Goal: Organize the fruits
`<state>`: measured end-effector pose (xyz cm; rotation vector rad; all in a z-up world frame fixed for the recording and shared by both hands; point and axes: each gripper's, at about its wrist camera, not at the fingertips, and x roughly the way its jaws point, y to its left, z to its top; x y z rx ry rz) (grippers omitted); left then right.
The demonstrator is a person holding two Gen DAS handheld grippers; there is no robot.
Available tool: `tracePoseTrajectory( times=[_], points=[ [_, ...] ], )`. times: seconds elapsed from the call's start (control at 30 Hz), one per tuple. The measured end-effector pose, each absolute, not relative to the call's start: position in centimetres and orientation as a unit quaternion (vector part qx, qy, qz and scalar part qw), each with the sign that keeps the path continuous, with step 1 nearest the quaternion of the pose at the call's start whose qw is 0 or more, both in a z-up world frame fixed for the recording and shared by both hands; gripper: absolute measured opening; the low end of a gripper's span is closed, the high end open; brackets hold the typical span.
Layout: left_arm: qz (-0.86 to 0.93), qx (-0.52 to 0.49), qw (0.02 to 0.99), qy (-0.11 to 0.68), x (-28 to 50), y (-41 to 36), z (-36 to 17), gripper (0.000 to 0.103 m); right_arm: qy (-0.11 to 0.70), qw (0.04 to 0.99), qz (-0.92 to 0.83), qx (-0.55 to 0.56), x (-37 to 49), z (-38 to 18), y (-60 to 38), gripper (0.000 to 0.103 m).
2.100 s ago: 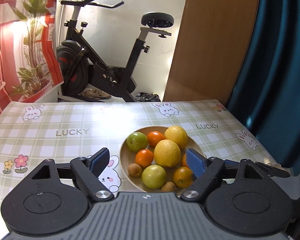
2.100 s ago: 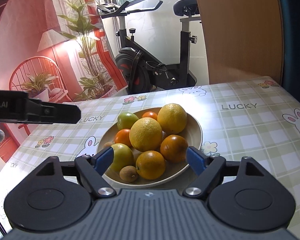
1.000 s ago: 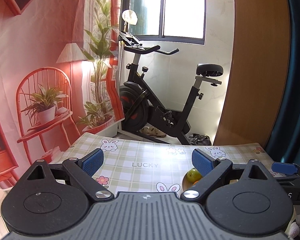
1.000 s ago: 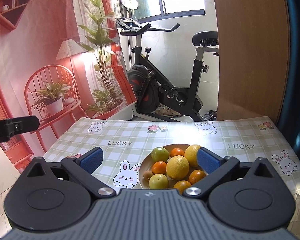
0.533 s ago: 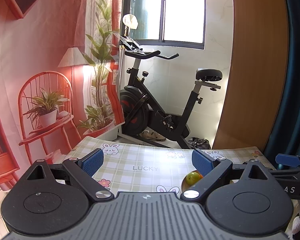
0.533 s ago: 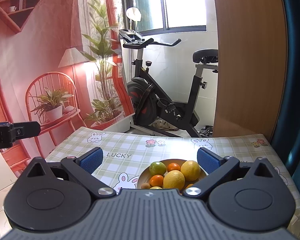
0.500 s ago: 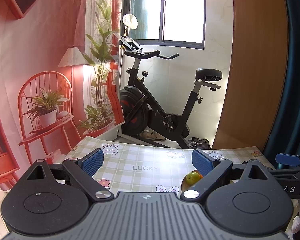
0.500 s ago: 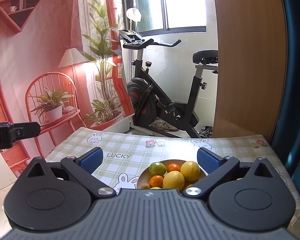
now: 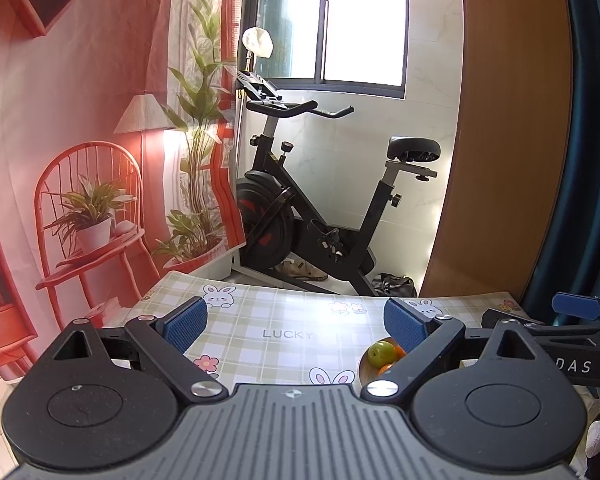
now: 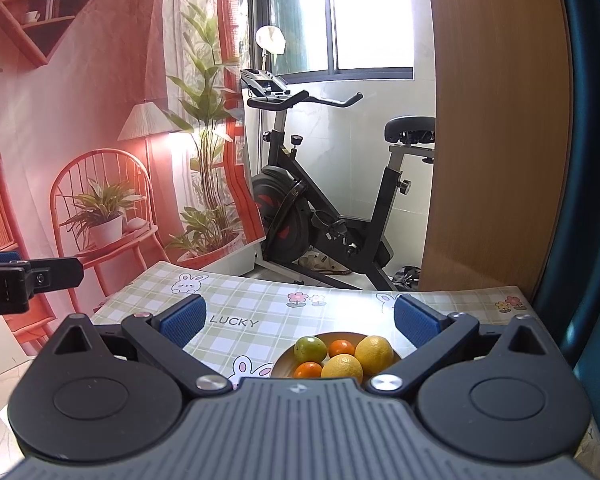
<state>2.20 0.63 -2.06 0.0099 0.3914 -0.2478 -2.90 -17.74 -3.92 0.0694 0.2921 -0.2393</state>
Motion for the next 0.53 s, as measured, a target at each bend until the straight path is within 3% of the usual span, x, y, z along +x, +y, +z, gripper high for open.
tracePoseTrajectory(
  times=[0.53],
  points=[
    [-0.129,0.005,0.973,0.193,2.06,0.80,-2.08,0.097,0.141,0.982,-0.119,0.027,-3.32,-3.43,-17.45,0.102]
  ],
)
